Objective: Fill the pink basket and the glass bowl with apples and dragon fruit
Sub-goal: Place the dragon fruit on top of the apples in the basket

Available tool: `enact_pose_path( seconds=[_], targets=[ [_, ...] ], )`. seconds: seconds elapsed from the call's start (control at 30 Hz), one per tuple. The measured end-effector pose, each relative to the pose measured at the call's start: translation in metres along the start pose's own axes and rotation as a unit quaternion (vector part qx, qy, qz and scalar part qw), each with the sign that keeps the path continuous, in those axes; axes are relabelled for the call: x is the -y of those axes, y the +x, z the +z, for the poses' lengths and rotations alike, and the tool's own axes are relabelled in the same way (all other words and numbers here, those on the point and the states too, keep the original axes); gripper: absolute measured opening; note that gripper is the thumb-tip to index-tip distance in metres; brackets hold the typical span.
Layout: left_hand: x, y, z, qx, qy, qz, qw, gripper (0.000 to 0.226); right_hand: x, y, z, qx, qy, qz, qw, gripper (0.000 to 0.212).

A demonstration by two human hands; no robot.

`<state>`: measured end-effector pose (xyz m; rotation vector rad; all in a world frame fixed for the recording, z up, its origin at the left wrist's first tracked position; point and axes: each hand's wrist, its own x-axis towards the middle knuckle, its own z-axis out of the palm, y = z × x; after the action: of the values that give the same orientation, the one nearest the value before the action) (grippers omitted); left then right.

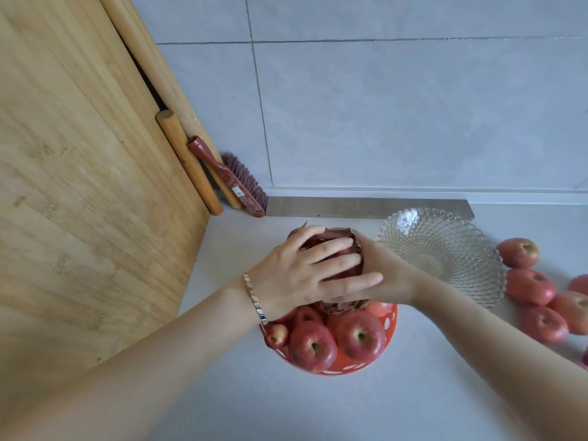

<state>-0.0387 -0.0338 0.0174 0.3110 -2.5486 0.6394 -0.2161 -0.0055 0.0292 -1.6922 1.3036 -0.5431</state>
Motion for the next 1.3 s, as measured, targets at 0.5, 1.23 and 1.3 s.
enact_pose_path(
  seconds=[0.5,1.23,1.3],
  targets=[
    [-0.026,-0.092,-0.005,0.114,-0.295,-0.525,0.790,0.032,-0.060,0.024,0.061,-0.055,-0.295,0.097,0.949,0.096],
    [-0.050,-0.062,0.024,0.057,-0.540,-0.840,0.011,0.034,-0.120,-0.032,0.086,-0.234,0.523,0.404,0.713,0.067],
    [-0.045,-0.059,0.029,0.043,-0.537,-0.843,0.002,0.037,-0.123,-0.024,0.084,-0.235,0.532,0.401,0.708,0.072]
  ],
)
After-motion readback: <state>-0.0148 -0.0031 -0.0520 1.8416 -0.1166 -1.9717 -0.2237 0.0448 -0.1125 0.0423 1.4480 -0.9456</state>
